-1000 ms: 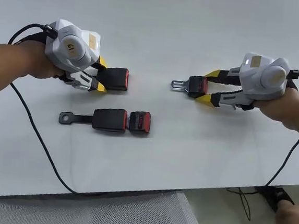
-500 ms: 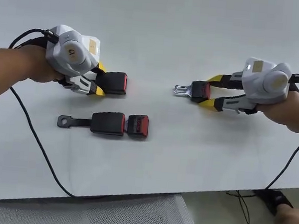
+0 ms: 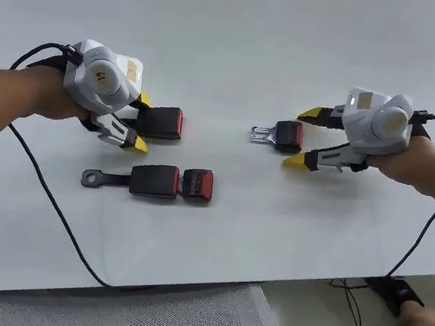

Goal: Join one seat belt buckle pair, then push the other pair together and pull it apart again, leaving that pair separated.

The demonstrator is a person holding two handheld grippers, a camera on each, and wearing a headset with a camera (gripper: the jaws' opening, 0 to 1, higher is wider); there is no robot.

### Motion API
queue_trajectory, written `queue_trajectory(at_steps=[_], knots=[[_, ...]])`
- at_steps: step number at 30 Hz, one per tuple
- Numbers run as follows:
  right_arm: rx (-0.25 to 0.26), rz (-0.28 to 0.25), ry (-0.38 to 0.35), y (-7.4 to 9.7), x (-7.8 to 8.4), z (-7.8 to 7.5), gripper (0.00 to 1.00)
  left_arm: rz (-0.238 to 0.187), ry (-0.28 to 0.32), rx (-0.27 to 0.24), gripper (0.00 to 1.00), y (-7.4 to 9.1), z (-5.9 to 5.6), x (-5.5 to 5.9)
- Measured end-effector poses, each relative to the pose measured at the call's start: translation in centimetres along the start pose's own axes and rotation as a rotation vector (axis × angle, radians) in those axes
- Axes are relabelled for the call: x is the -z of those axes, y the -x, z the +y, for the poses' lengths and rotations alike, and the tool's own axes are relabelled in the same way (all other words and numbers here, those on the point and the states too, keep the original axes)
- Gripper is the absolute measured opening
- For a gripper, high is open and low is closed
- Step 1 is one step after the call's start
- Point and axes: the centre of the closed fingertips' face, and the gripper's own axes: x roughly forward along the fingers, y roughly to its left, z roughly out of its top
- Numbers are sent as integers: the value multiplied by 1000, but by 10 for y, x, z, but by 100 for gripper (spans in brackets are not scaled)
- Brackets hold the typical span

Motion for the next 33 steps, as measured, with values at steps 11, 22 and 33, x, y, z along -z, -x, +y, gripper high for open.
queue_trajectory(at_steps=[11, 22, 33], knots=[[186, -143, -110, 10, -29, -18, 76, -215, 398, -230, 84, 31, 17, -9], [319, -226, -225, 7, -46, -12, 91, -305, 525, -409, 97, 66, 4, 8], [373, -282, -288, 5, -63, 20, 98, -375, 607, -506, 100, 93, -22, 30]])
